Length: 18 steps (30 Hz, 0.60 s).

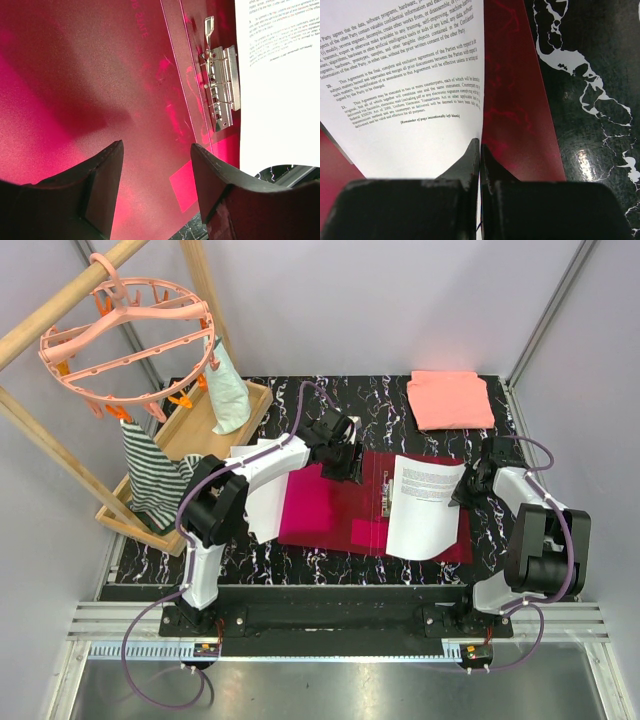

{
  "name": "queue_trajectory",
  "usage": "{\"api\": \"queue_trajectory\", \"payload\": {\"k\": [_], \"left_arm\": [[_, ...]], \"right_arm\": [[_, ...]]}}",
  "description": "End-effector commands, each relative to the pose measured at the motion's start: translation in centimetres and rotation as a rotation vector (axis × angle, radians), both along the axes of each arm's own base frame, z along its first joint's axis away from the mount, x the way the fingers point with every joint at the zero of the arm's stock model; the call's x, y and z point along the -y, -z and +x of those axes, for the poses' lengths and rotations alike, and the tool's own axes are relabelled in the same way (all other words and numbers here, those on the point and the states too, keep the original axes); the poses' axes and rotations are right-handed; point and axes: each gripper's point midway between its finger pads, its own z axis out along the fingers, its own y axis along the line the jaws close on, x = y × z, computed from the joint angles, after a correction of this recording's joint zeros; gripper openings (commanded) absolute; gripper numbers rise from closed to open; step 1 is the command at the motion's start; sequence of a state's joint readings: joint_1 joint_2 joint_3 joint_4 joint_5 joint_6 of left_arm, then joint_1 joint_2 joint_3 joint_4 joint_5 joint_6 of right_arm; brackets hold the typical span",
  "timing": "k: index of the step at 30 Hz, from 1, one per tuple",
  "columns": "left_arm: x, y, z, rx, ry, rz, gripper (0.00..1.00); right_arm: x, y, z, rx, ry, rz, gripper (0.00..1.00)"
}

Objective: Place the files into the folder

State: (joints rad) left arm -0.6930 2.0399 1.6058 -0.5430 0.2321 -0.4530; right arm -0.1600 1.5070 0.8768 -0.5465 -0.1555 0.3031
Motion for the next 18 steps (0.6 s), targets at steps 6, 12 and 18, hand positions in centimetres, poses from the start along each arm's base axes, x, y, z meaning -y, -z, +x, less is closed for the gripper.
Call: {"api": "queue_trajectory", "payload": {"k": [6,12,18], "left_arm": [[1.7,-2.0,1.0,0.052,0.03,-0.064,0.6],[1.7,-2.1,1.0,0.054,0.034,-0.066,0.6],[1.7,-2.1,0.9,0.052,0.037,-0.066,0.6]], "right_arm": [[1.2,-1.5,1.0,0.056,0.027,-0.056,0.0],[1.5,-1.7,1.0,0.058,0.037,-0.073,0.0],[0.8,-1.5,1.1,0.063,0.005,-0.036,0.0]]}}
